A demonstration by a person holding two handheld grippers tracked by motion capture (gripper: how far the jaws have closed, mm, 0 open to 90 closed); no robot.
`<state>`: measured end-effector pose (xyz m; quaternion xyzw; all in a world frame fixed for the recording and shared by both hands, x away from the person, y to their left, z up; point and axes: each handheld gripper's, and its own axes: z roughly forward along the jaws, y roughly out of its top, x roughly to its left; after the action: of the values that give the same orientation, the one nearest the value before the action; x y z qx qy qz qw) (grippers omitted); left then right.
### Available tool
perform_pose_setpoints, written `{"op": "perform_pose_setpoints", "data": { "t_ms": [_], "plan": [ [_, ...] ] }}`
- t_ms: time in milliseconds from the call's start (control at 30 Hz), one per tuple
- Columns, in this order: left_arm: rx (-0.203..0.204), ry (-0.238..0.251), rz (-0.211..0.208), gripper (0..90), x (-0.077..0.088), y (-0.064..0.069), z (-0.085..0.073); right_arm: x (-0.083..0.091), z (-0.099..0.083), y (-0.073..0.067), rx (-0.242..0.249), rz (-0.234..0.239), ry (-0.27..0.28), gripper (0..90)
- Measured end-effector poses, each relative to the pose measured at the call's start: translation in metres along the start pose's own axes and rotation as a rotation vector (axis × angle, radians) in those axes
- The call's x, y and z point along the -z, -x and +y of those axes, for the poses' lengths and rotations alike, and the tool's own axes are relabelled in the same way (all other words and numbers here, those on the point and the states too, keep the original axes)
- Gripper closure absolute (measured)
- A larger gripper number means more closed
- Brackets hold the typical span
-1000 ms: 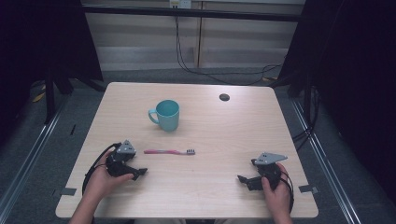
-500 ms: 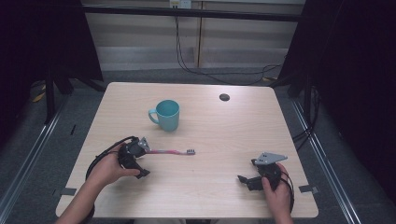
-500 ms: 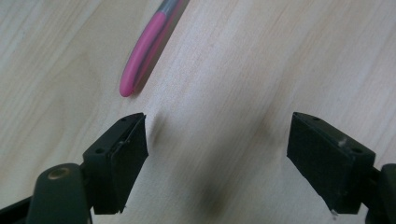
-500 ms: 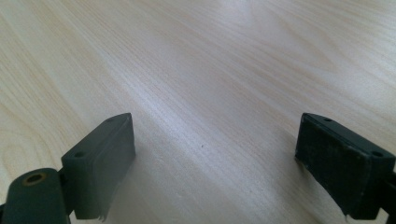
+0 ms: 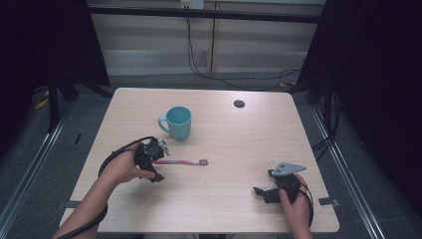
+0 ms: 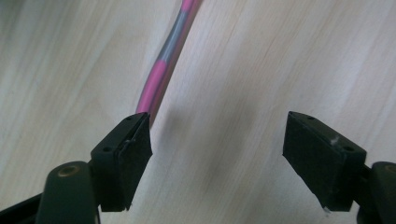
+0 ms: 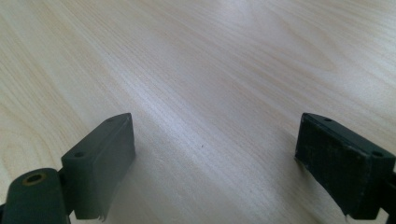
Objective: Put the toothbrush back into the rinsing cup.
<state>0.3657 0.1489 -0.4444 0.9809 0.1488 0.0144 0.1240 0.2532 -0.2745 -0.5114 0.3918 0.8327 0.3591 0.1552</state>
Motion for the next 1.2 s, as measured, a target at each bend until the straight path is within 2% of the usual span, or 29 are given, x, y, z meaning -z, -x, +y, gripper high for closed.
{"op": "perform_pose_setpoints", "data": {
  "t_ms": [200,267,333,433,567,767,833,1000,1067,1167,1200],
  "plan": [
    [-0.023,-0.023,-0.003,23.7,0.005,-0.005,0.015,0.0,0.0,0.0,0.0,0.0,0.0,11.0],
    [-0.033,-0.03,0.008,23.9,0.003,-0.007,0.021,0.0,0.0,0.0,0.0,0.0,0.0,11.0],
    [-0.036,-0.034,-0.01,24.6,0.002,-0.009,0.026,0.0,0.0,0.0,0.0,0.0,0.0,11.0],
    [-0.056,-0.015,-0.006,24.8,-0.002,-0.009,0.033,0.0,0.0,0.0,0.0,0.0,0.0,11.0],
    [-0.084,-0.034,-0.024,26.1,-0.005,-0.01,0.043,0.0,0.0,0.0,0.0,0.0,0.0,11.0],
    [-0.087,-0.042,-0.025,27.4,-0.012,-0.013,0.049,0.0,0.0,0.0,0.0,0.0,0.0,11.0],
    [-0.099,-0.053,-0.02,28.4,-0.017,-0.012,0.053,0.0,0.0,0.0,0.0,0.0,0.0,11.0],
    [-0.144,-0.068,-0.002,35.8,-0.022,-0.01,0.062,0.0,0.0,0.0,0.0,0.0,0.0,11.1],
    [-0.153,-0.068,-0.013,39.6,-0.023,-0.009,0.066,0.0,0.0,0.0,0.0,0.0,0.0,11.0],
    [-0.19,-0.077,-0.007,44.2,-0.025,-0.008,0.073,0.0,0.0,0.0,0.0,0.0,0.0,11.0],
    [-0.19,-0.08,-0.008,45.2,-0.026,-0.008,0.074,0.0,0.0,0.0,0.0,0.0,0.0,11.0]
  ]
}}
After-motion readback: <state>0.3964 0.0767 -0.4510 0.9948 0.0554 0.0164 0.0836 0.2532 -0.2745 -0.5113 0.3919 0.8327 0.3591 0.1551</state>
